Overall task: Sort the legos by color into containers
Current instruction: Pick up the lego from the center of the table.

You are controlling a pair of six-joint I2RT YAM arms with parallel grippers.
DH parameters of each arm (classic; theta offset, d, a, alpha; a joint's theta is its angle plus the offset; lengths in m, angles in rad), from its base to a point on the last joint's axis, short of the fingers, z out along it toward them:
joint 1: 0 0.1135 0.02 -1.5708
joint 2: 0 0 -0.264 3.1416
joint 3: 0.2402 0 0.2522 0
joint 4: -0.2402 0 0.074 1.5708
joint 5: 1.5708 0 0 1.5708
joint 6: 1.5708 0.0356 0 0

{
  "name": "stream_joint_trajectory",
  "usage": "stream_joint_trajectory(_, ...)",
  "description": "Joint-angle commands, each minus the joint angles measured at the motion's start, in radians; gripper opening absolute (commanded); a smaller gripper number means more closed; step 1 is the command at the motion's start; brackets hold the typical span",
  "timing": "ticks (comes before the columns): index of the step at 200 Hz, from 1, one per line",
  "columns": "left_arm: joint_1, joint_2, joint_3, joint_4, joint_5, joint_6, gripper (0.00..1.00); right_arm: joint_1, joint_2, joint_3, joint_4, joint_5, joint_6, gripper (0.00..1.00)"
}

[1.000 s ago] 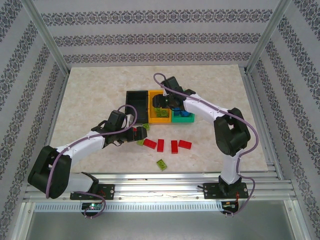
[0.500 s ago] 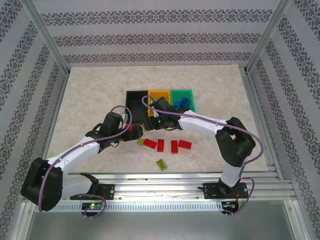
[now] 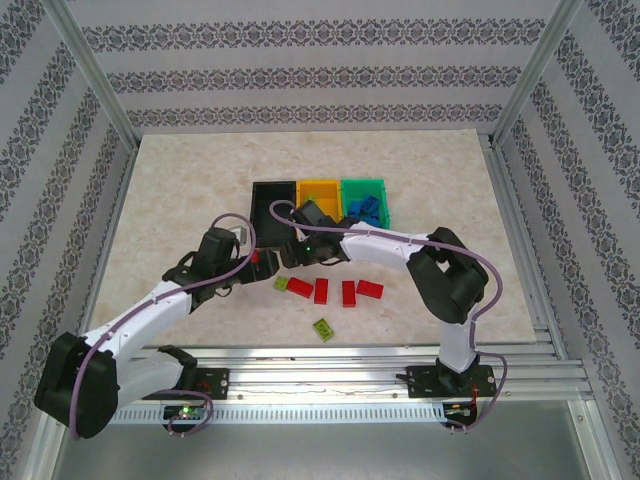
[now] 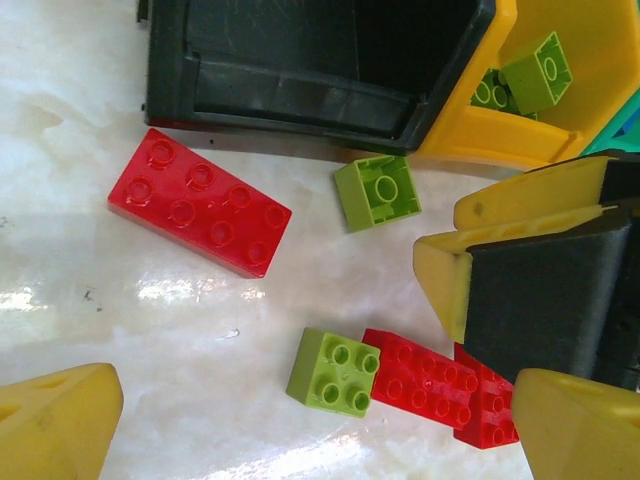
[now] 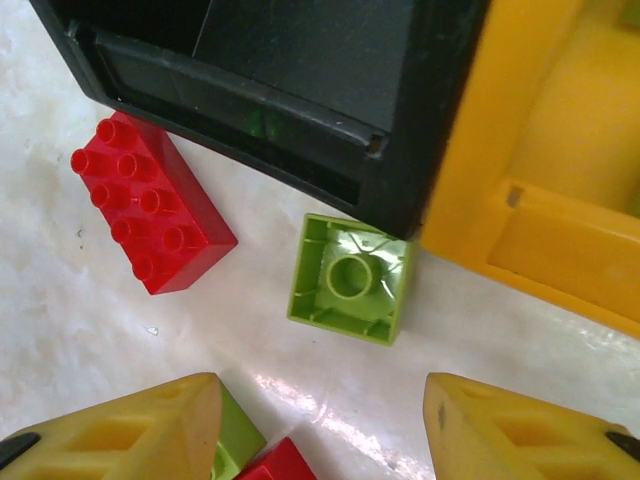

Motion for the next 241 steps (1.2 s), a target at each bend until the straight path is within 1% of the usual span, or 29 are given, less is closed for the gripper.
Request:
stream_joint_trajectory(1, 0.020, -0.038, -0.037, -0.003, -0.021, -0.028, 1.00, 0.012, 0.031, 0.056, -0.026, 0.014, -0.008, 0.57)
stream_joint_trajectory(67, 0.028, -0.034, -0.053, 0.015, -0.005, -0.036, 1.00, 0.026, 0.085, 0.111, -0.103, 0.094, -0.020, 0.57)
stream_joint_trajectory(112, 0.028, -0.030, -0.063, 0.062, 0.036, -0.075, 1.00, 0.029, 0.148, 0.142, -0.089, 0.077, -0.009, 0.57)
stream_joint_trajectory(144, 0.028, -0.025, -0.073, 0.083, 0.047, -0.091, 1.00, 0.034, 0.198, 0.192, -0.116, 0.098, -0.008, 0.56)
stream_joint_trajectory(157, 0.028, -0.024, -0.074, 0.084, 0.049, -0.091, 1.00, 0.034, 0.205, 0.194, -0.116, 0.103, -0.010, 0.54)
stream_joint_trajectory(177, 0.028, -0.027, -0.077, 0.085, 0.044, -0.090, 1.00, 0.035, 0.208, 0.190, -0.120, 0.103, -0.018, 0.44)
stream_joint_trajectory(198, 0.028, -0.019, -0.079, 0.096, 0.043, -0.093, 1.00, 0.035, 0.204, 0.180, -0.118, 0.098, -0.021, 0.37)
stream_joint_trajectory(212, 0.028, -0.010, -0.077, 0.101, 0.048, -0.094, 1.00, 0.036, 0.196, 0.170, -0.118, 0.092, -0.022, 0.35)
stream_joint_trajectory(241, 0.028, 0.008, -0.067, 0.105, 0.053, -0.089, 1.00, 0.040, 0.147, 0.123, -0.106, 0.083, -0.017, 0.35)
